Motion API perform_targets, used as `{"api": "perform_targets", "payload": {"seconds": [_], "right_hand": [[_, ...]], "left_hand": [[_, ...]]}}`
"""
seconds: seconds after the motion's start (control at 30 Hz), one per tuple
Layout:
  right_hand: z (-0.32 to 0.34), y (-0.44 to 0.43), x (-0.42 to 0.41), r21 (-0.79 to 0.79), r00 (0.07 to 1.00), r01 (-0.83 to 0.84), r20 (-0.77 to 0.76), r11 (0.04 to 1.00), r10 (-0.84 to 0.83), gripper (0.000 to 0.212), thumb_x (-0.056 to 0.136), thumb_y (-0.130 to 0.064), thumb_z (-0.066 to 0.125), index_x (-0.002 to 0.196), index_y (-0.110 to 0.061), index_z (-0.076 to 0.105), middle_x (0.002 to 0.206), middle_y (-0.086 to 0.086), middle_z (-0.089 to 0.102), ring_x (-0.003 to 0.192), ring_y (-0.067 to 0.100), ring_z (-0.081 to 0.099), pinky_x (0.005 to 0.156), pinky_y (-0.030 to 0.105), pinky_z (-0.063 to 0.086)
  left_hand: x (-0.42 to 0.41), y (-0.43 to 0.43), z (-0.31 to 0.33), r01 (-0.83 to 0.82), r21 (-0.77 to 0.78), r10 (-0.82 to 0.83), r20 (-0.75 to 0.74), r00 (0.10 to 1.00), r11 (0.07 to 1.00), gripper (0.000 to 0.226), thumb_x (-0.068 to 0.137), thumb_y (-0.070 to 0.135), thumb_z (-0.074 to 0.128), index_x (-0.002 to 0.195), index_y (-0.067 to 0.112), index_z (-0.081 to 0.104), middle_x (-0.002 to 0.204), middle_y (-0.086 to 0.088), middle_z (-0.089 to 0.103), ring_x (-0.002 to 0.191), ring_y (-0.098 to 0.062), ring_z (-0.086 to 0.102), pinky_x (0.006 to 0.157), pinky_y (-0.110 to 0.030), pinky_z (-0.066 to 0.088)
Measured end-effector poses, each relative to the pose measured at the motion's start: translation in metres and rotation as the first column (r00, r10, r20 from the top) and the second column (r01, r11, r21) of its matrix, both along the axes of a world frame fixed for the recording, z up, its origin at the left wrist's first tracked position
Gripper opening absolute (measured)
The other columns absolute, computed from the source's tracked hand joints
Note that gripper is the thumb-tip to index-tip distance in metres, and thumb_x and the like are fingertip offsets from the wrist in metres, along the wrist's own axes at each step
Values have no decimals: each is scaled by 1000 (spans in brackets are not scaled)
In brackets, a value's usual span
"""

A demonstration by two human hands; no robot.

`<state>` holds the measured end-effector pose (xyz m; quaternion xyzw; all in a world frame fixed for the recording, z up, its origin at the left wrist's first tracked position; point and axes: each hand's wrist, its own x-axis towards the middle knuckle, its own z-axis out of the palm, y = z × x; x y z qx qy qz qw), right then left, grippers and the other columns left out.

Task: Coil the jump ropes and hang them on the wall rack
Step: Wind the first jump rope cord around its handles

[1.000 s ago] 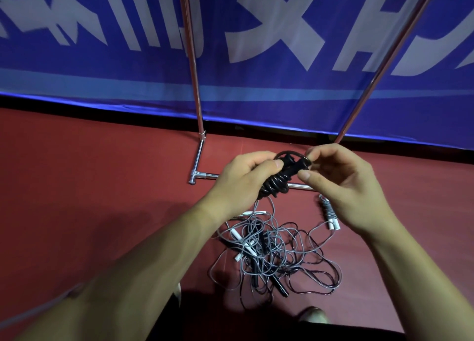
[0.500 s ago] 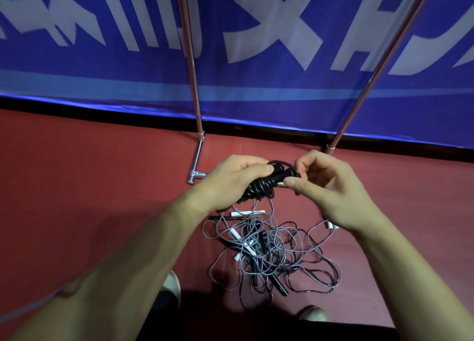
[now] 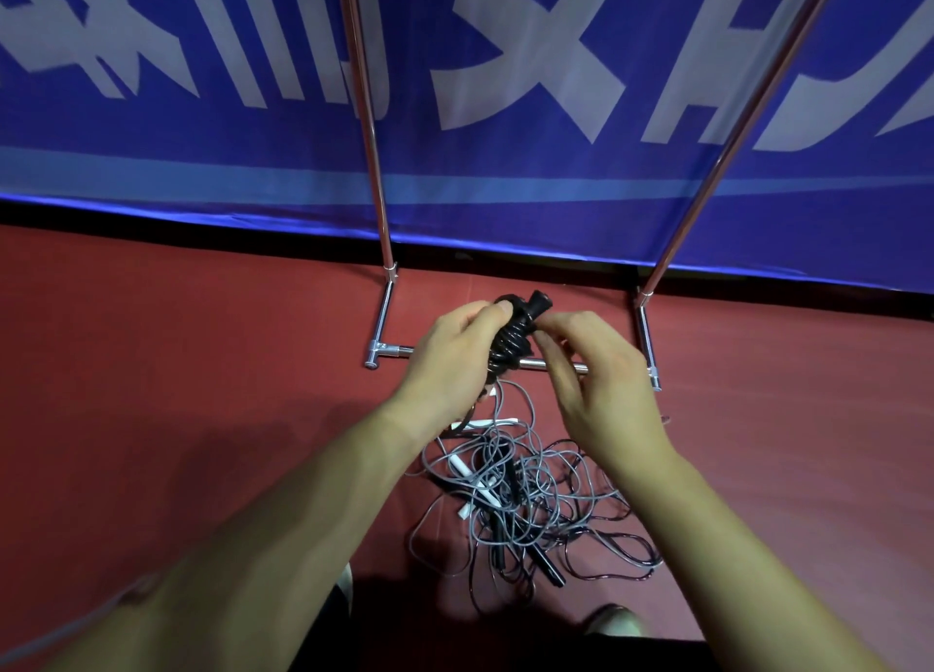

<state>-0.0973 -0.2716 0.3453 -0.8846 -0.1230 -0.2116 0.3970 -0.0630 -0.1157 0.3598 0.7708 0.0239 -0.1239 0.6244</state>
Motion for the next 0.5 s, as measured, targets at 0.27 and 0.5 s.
{"api": "perform_targets", "payload": {"seconds": [0.27,0.5], "right_hand": [[0,-12,6,12,995,-1,-98,1000,2,3,93,-15,69,91,-17,71,88,-8,67,81,2,59,73,17,47],[2,-12,5,172,963,65,-268,983,-17,19,97,-22,64,79,-20,70,75,-5,69,71,11,62,68,32,50]], "left_hand": [[3,13,0,124,209,-143,80,987,970,24,101,46,50,100,36,72,82,16,73,76,3,66,72,-15,50],[5,19,2,201,312,-234,72,970,928,29,101,46,49,90,29,71,76,14,71,70,-4,64,70,-32,49]]}}
